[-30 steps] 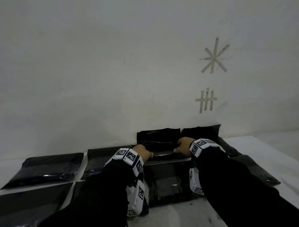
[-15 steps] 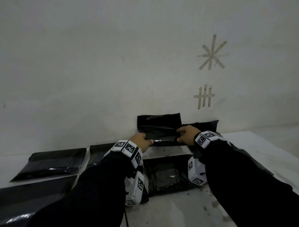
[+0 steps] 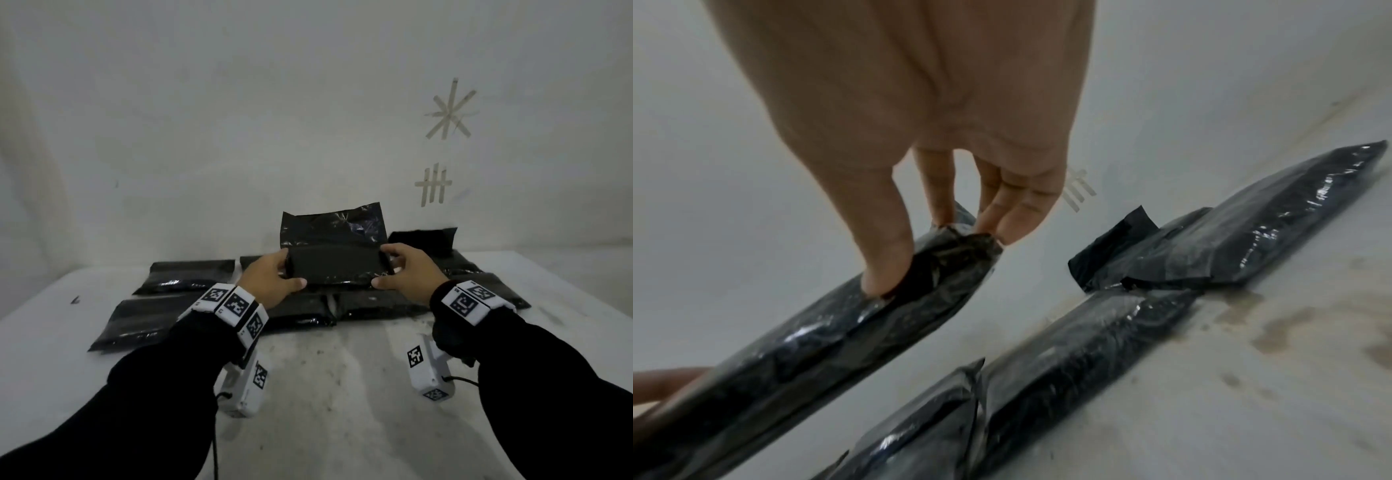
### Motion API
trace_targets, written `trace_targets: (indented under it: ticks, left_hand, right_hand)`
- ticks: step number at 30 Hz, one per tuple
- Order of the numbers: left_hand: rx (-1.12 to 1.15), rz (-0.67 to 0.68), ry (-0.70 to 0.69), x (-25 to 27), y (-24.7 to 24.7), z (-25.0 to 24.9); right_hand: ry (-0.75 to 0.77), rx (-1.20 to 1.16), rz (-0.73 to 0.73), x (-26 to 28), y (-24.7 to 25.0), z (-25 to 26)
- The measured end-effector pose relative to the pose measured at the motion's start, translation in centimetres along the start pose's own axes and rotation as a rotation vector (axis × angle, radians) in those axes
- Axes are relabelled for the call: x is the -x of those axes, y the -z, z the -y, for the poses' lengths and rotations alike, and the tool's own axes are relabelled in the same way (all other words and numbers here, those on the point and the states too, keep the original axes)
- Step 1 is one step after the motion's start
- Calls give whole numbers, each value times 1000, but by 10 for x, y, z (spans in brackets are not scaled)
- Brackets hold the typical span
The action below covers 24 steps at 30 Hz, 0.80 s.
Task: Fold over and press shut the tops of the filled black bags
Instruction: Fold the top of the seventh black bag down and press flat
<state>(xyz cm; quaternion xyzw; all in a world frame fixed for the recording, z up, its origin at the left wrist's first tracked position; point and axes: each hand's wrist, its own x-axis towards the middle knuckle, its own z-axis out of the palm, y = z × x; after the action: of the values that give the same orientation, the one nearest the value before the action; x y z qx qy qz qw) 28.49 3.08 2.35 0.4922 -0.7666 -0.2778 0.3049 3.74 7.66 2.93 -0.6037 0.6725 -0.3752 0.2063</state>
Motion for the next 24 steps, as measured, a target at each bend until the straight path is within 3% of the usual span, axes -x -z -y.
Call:
trace_targets:
  ticks: [6,11,19,24]
  left_hand:
    - [-127,177,51,73,10,16]
    - [-127,288,206,101,8,26]
    - [-220,372,297,117,-3,22]
    - [-161,376,396,112,4,17]
  right_hand:
    - [-33,42,144,65,-24,5]
    - [-93,145,269,97,-39,2]
    - [-149,316,384,113,-44,-4]
    - [-135,396,436,106,-36,1]
